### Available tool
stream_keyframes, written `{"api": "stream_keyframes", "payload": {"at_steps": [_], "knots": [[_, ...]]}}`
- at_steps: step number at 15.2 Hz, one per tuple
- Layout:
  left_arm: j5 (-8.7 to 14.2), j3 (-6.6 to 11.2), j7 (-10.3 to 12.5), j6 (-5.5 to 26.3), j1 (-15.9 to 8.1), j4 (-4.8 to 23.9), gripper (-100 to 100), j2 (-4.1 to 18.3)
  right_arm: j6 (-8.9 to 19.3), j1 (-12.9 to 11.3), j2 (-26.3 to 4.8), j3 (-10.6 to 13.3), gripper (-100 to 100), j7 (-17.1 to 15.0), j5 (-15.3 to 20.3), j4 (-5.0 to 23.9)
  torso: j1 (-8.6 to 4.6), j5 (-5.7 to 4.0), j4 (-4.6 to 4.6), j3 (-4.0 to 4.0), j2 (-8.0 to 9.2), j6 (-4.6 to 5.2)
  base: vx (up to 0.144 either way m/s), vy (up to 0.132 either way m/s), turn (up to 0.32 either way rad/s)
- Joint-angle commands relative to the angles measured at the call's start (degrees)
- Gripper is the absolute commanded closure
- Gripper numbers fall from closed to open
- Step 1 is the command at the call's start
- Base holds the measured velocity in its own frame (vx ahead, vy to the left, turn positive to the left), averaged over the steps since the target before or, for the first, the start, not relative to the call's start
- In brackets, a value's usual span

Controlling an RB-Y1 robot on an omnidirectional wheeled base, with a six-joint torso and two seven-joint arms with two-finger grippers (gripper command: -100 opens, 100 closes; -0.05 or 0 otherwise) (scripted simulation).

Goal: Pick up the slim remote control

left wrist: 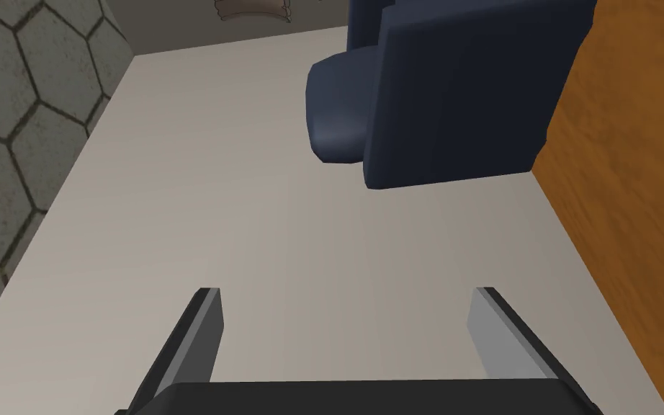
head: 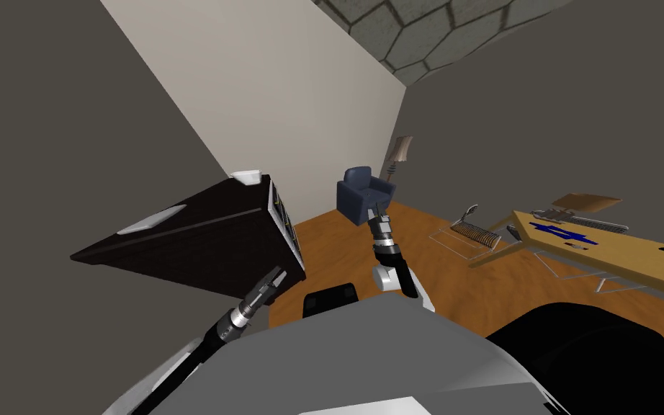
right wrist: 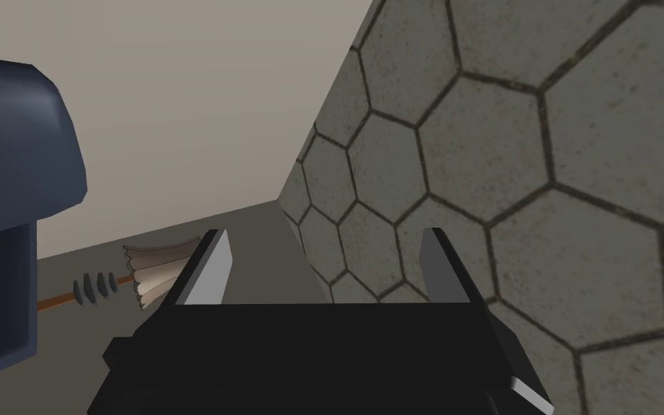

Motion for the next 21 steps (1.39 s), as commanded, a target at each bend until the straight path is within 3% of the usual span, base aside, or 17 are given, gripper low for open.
{"api": "stream_keyframes", "payload": {"at_steps": [1, 2, 3, 4, 6, 7, 9, 11, 13, 14, 15, 17, 18, 19, 21], "knots": [[0.21, -1.5, 0.65, -1.1, -0.4, 2.06, -100, 2.86, 0.0, 0.0, 0.0, 0.0, 0, 0.0, 0.0, 0.0, 0.0, 0.0, 0.0, 0.0, 0.0, 0.0, -0.034, -0.069, -0.048], [0.21, -1.5, 0.65, -1.1, -0.4, 2.06, -100, 3.18, 0.0, 0.0, 0.0, 0.0, 0, 0.0, 0.0, 0.0, 0.02, 0.0, 0.0, 0.0, -0.01, -0.01, -0.015, -0.037, 0.005], [0.91, -4.09, 1.77, -2.71, -0.88, 4.46, -100, 5.08, 0.0, 0.01, 0.0, -0.01, 0, 0.0, 0.0, 0.0, 0.1, 0.01, 0.0, -0.02, -0.06, -0.01, -0.021, -0.064, -0.095], [0.91, -5.05, 1.77, -2.71, -0.88, 5.58, -100, 6.3, 0.0, 0.0, 0.0, 0.0, 0, 0.0, 0.0, 0.0, 0.07, 0.02, -0.01, -0.03, -0.07, 0.01, -0.03, -0.081, -0.123], [0.91, -5.05, 1.77, -2.71, -0.88, 5.58, -100, 7.85, 0.0, 0.01, 0.0, 0.0, 0, 0.0, 0.0, 0.0, 0.05, 0.0, -0.01, -0.03, -0.06, -0.01, -0.018, -0.046, -0.023], [1.62, -7.67, 2.91, -4.38, -1.39, 8.17, -100, 9.69, 0.0, 0.01, 0.0, -0.01, 0, 0.0, 0.0, 0.0, 0.12, 0.01, -0.01, -0.04, -0.08, -0.02, -0.016, -0.06, -0.109], [1.62, -8.68, 2.91, -4.38, -1.39, 9.13, -100, 12.5, 0.0, 0.0, 0.0, 0.0, 0, 0.0, 0.0, 0.0, 0.05, 0.0, -0.01, -0.04, -0.07, 0.01, -0.022, -0.062, -0.087], [2.35, -11.83, 4.06, -6.1, -1.92, 12.08, -100, 15.15, 0.0, 0.0, 0.0, 0.0, 0, 0.0, 0.0, 0.0, -0.01, 0.0, -0.01, -0.03, -0.05, 0.02, -0.035, -0.099, -0.11], [2.35, -12.36, 4.06, -6.1, -1.92, 12.71, -100, 17.11, 0.0, 0.01, 0.0, 0.0, 0, 0.0, 0.0, 0.0, -0.01, -0.02, 0.0, -0.02, -0.04, -0.01, -0.018, -0.049, -0.013], [3.08, -14.64, 5.22, -7.86, -2.46, 14.63, -100, 19.03, 0.0, 0.01, 0.0, -0.01, 0, 0.0, 0.0, 0.0, 0.1, 0.0, 0.0, -0.03, -0.07, -0.02, -0.008, -0.047, -0.098], [3.08, -15.64, 5.22, -7.86, -2.46, 15.31, -100, 20.34, 0.0, 0.0, 0.0, 0.0, 0, 0.0, 0.0, 0.0, 0.1, 0.01, -0.01, -0.05, -0.09, 0.01, -0.01, -0.06, -0.129], [3.08, -16.09, 5.22, -7.86, -2.46, 16.3, -100, 21.65, 0.0, 0.01, 0.0, -0.01, 0, 0.0, 0.0, 0.0, 0.11, 0.01, -0.02, -0.06, -0.12, 0.0, -0.005, -0.038, -0.027], [3.82, -18.65, 6.38, -9.67, -3.03, 19.1, -100, 23.42, 0.0, 0.01, -0.01, -0.01, 0, 0.0, 0.0, 0.0, 0.16, 0.02, -0.02, -0.06, -0.12, -0.01, -0.01, -0.047, -0.112], [3.82, -19.76, 6.38, -9.67, -3.03, 19.87, -100, 24.53, 0.0, 0.0, 0.0, 0.0, 0, 0.0, 0.0, 0.0, 0.14, 0.02, -0.02, -0.07, -0.12, 0.02, -0.01, -0.059, -0.135], [3.82, -19.86, 6.38, -9.67, -3.03, 19.87, -100, 26.12, 0.0, 0.01, 0.0, -0.01, 0, 0.0, 0.0, 0.0, 0.11, 0.01, -0.02, -0.07, -0.12, -0.01, -0.005, -0.038, -0.017]]}}
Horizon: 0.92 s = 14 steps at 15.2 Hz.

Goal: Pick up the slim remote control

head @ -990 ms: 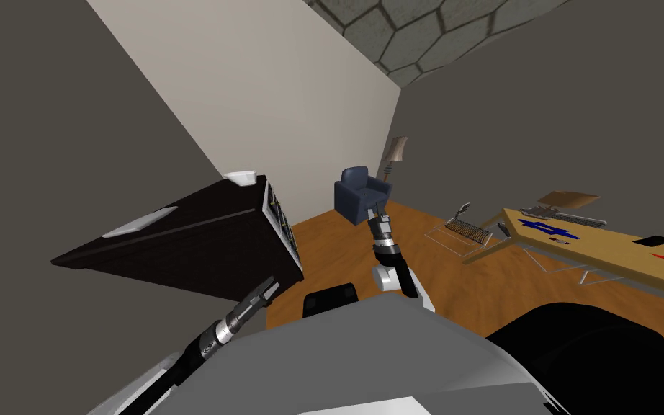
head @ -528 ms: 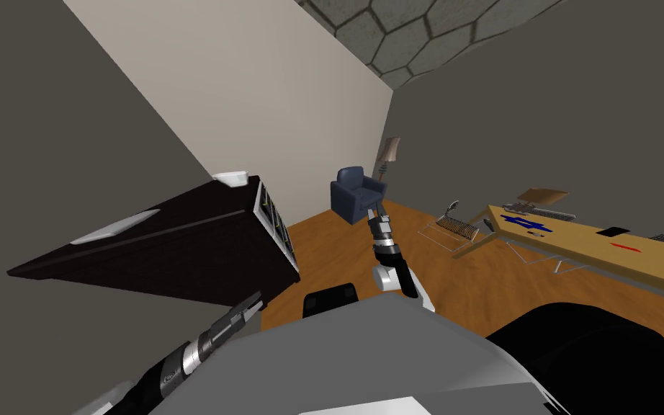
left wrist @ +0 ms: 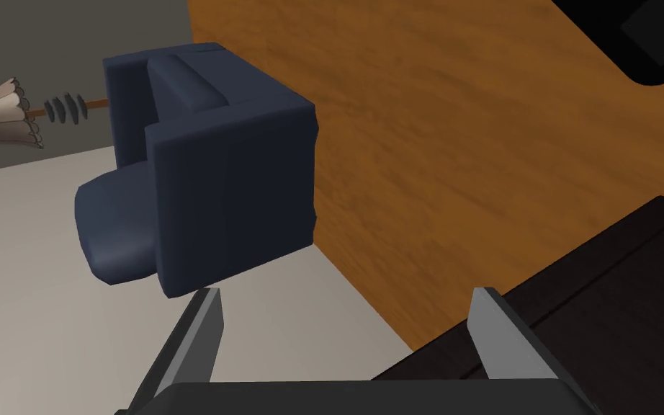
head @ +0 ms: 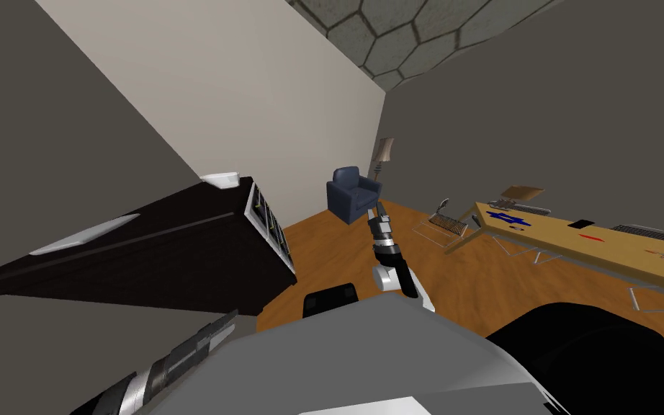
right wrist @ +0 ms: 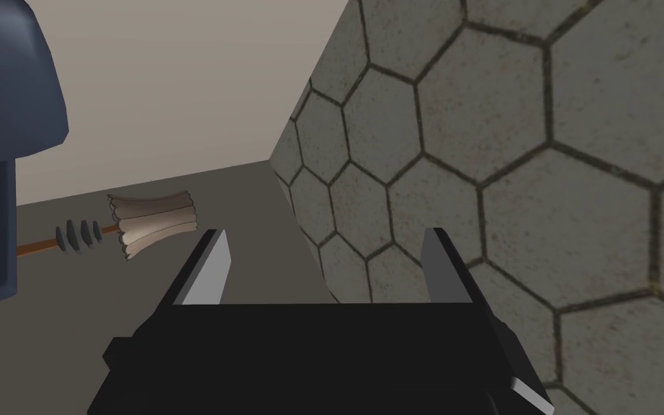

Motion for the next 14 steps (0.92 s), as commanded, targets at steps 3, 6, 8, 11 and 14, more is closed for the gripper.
{"api": "stream_keyframes", "payload": {"at_steps": [3, 6, 8, 11, 14], "knots": [[0.88, -4.11, 0.98, -2.29, -0.31, 3.97, -100, 5.31, 0.0, -0.01, 0.0, 0.0, 0, 0.0, 0.0, 0.0, -0.06, -0.01, -0.01, -0.01, -0.01, 0.03, -0.002, -0.051, -0.089], [1.63, -6.69, 2.13, -4.17, -0.91, 5.6, -100, 8.09, 0.0, 0.0, 0.0, 0.0, 0, 0.0, 0.0, 0.0, 0.07, 0.02, 0.0, 0.0, -0.01, 0.01, -0.003, -0.021, -0.04], [1.63, -7.9, 2.13, -4.17, -0.91, 7.04, -100, 9.54, 0.0, -0.01, 0.0, 0.0, 0, 0.0, 0.0, 0.0, 0.01, -0.01, -0.01, -0.02, -0.04, 0.05, 0.003, -0.038, -0.1], [2.37, -11.5, 3.26, -6.08, -1.51, 10.86, -100, 12.6, 0.0, -0.01, 0.0, 0.0, 0, 0.0, 0.0, 0.0, 0.04, 0.02, -0.01, -0.02, -0.04, 0.04, 0.005, -0.029, -0.08], [3.12, -14.16, 4.38, -8.01, -2.13, 13.08, -100, 15.92, 0.0, 0.0, 0.0, 0.0, 0, 0.0, 0.0, 0.0, 0.06, 0.02, -0.01, -0.03, -0.05, 0.01, 0.009, -0.022, -0.046]]}}
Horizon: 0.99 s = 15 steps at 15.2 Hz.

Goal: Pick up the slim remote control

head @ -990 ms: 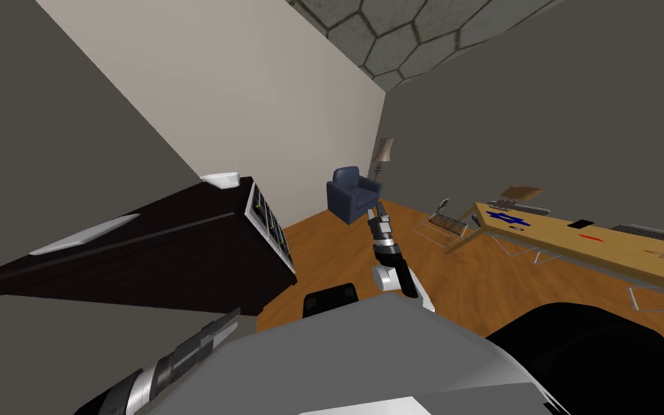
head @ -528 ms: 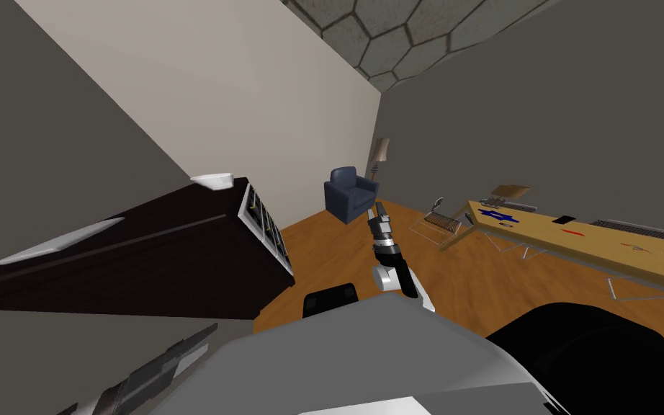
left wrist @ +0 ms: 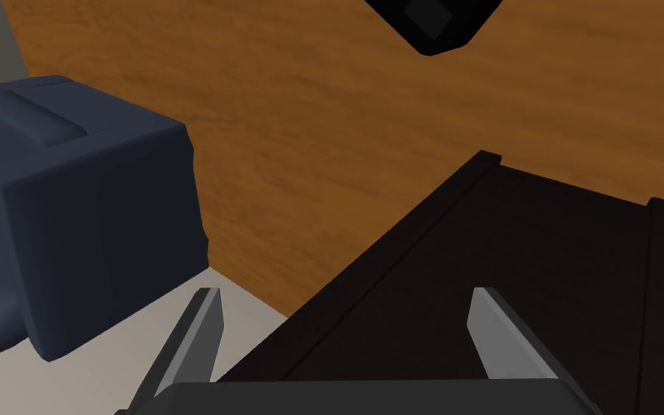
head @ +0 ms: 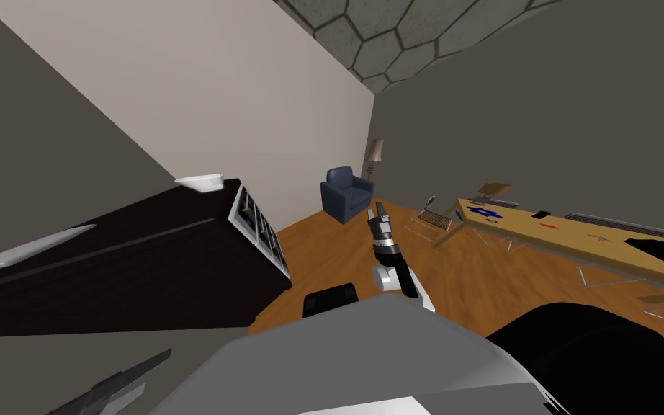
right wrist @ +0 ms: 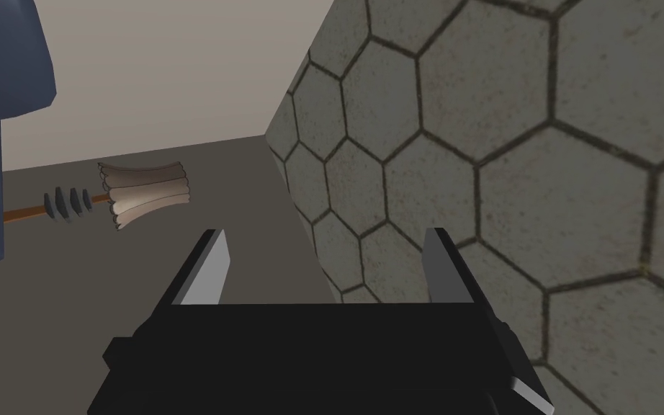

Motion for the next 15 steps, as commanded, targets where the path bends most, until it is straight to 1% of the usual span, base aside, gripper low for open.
{"api": "stream_keyframes", "payload": {"at_steps": [1, 2, 3, 4, 5, 6, 7, 8, 9, 10, 11, 12, 13, 14, 15], "knots": [[0.69, -2.86, 0.91, -1.74, -0.27, 2.78, -100, 2.86, 0.0, 0.0, 0.0, 0.0, 0, 0.0, 0.0, 0.0, 0.0, 0.0, 0.0, 0.0, 0.0, 0.0, 0.017, -0.029, -0.137], [0.69, -3.1, 0.91, -1.74, -0.27, 2.78, -100, 3.66, 0.0, 0.0, 0.0, 0.0, 0, 0.0, 0.0, 0.0, -0.02, -0.02, -0.01, -0.01, -0.02, -0.01, 0.013, -0.017, -0.058], [0.69, -3.1, 0.91, -1.74, -0.27, 2.78, -100, 3.66, 0.0, 0.0, 0.0, 0.0, 0, 0.0, 0.0, 0.0, 0.0, -0.01, 0.0, -0.01, -0.01, -0.03, 0.007, -0.007, 0.005], [1.43, -5.55, 2.01, -3.69, -0.89, 4.33, -100, 6.31, 0.0, 0.01, 0.0, 0.0, 0, 0.0, 0.0, 0.0, 0.03, 0.02, 0.0, 0.0, 0.0, -0.04, 0.015, -0.015, -0.117], [1.43, -6.58, 2.01, -3.69, -0.89, 5.9, -100, 7.14, 0.0, 0.0, 0.0, 0.0, 0, 0.0, 0.0, 0.0, 0.04, 0.0, 0.0, -0.01, -0.02, 0.01, 0.021, -0.013, -0.133], [1.43, -6.84, 2.01, -3.69, -0.89, 6.07, -100, 7.38, 0.0, 0.0, 0.0, 0.0, 0, 0.0, 0.0, 0.0, 0.04, 0.0, -0.01, -0.02, -0.03, -0.01, 0.019, -0.005, -0.046], [2.16, -8.88, 3.08, -5.64, -1.52, 8.54, -100, 8.96, 0.0, 0.01, 0.0, 0.0, 0, 0.0, 0.0, 0.0, 0.05, 0.01, -0.01, -0.02, -0.03, -0.03, 0.031, -0.005, -0.115], [2.16, -9.91, 3.08, -5.64, -1.52, 9.25, -100, 9.63, 0.0, 0.0, 0.0, 0.0, 0, 0.0, 0.0, 0.0, 0.07, 0.01, -0.01, -0.04, -0.07, 0.01, 0.037, -0.001, -0.132], [2.16, -10.54, 3.08, -5.64, -1.52, 9.25, -100, 10.28, 0.0, 0.0, 0.0, 0.0, 0, 0.0, 0.0, 0.0, 0.08, 0.01, -0.02, -0.05, -0.09, -0.01, 0.027, 0.004, -0.049], [2.16, -10.54, 3.08, -5.64, -1.52, 9.25, -100, 10.89, 0.0, 0.01, 0.0, -0.01, 0, 0.0, 0.0, 0.0, 0.09, 0.02, -0.02, -0.05, -0.08, -0.03, 0.014, 0.005, 0.005], [2.89, -12.9, 4.13, -7.61, -2.16, 12.31, -100, 12.26, 0.0, 0.01, 0.0, -0.01, 0, 0.0, 0.0, 0.0, 0.09, 0.03, -0.01, -0.03, -0.05, -0.04, 0.024, 0.006, -0.108], [2.89, -13.98, 4.13, -7.61, -2.16, 12.31, -100, 13.06, 0.0, 0.0, 0.0, 0.0, 0, 0.0, 0.0, 0.0, 0.1, 0.02, -0.01, -0.03, -0.06, 0.0, 0.032, 0.014, -0.14], [2.89, -14.19, 4.13, -7.61, -2.16, 12.31, -100, 14.16, 0.0, 0.0, -0.01, -0.01, 0, 0.0, 0.0, 0.0, 0.11, 0.01, -0.02, -0.05, -0.08, 0.0, 0.024, 0.018, -0.058], [3.61, -16.48, 5.15, -9.57, -2.79, 14.61, -100, 15.99, 0.0, 0.01, -0.01, -0.01, 0, 0.0, 0.0, 0.0, 0.12, 0.02, -0.02, -0.04, -0.07, -0.03, 0.036, 0.023, -0.123], [3.61, -17.77, 5.15, -9.57, -2.79, 15.23, -100, 17.17, 0.0, 0.0, -0.01, -0.01, 0, 0.0, 0.0, 0.0, 0.14, 0.01, -0.02, -0.06, -0.1, 0.0, 0.047, 0.028, -0.129]]}}
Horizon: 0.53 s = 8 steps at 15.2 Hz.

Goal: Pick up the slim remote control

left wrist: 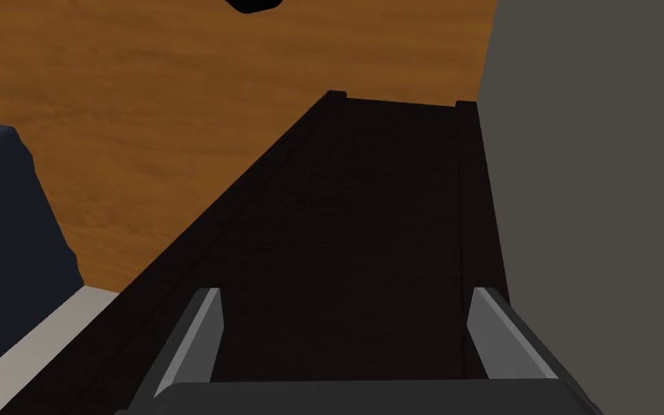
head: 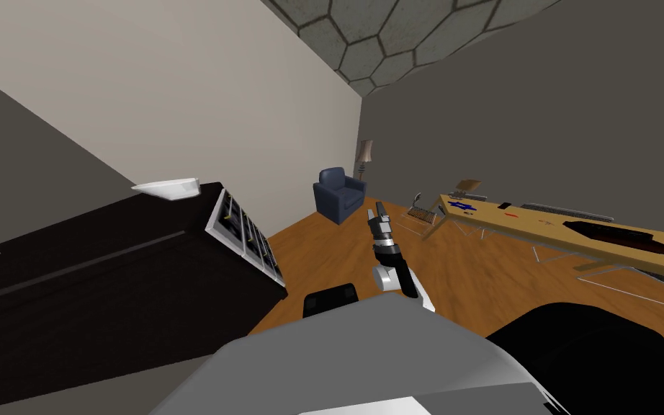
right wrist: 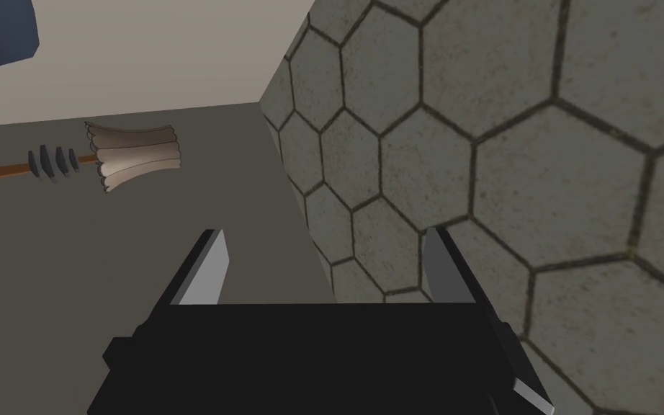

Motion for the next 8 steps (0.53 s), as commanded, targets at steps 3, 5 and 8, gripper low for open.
{"api": "stream_keyframes", "payload": {"at_steps": [3, 5, 8], "knots": [[-0.02, -4.61, 2.24, -2.13, -1.44, 3.65, -100, 4.28, 0.0, 0.0, 0.0, 0.0, 0, 0.0, 0.0, 0.0, 0.13, 0.03, -0.02, -0.05, -0.08, 0.0, 0.056, 0.062, -0.113], [0.67, -8.02, 3.18, -4.08, -2.06, 6.24, -100, 6.7, 0.0, 0.0, -0.01, 0.0, 0, 0.0, 0.0, 0.0, 0.17, 0.04, -0.02, -0.05, -0.09, 0.02, 0.065, 0.07, -0.123], [1.36, -11.33, 4.08, -6.02, -2.68, 8.64, -100, 8.8, 0.0, 0.0, -0.01, -0.01, 0, 0.0, 0.0, 0.0, 0.21, 0.05, -0.02, -0.05, -0.08, 0.01, 0.058, 0.077, -0.102]]}}
